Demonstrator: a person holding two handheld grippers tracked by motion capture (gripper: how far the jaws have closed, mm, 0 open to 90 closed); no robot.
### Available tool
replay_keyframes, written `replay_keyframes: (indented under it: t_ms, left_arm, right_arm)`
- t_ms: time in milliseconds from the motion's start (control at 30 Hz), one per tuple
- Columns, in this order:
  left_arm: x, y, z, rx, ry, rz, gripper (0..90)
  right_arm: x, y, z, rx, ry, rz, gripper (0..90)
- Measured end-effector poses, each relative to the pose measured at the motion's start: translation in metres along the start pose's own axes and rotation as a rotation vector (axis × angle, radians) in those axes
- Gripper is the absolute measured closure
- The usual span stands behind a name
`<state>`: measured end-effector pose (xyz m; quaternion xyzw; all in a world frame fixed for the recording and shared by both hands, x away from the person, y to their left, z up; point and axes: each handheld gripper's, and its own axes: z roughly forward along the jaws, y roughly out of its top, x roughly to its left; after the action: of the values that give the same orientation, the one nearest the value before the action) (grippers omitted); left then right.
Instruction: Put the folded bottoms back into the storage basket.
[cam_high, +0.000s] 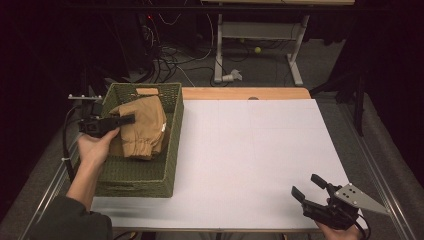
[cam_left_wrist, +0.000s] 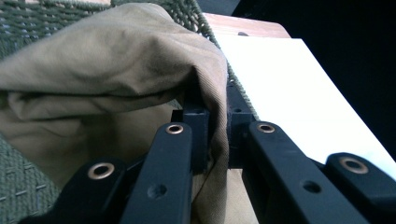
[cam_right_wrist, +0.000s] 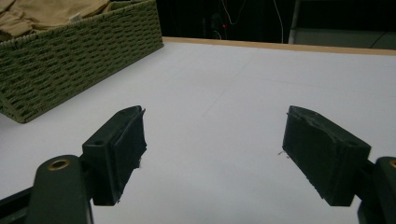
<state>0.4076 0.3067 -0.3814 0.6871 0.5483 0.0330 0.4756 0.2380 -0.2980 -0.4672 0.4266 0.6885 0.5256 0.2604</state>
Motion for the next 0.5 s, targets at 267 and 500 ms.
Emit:
replay_keyframes:
  t_ms: [267, 500]
  left_arm:
    - [0.010, -0.002, 0.020, -0.007, -0.003, -0.043, 81.7]
    - [0.012, -0.003, 0.036, 0.010, 0.005, -0.055, 81.6]
  right_arm:
    - [0.000, 0.000, 0.000, 0.000, 0.000, 0.002, 22.0]
    - [0.000, 0.000, 0.000, 0.001, 0.003, 0.001, 22.0]
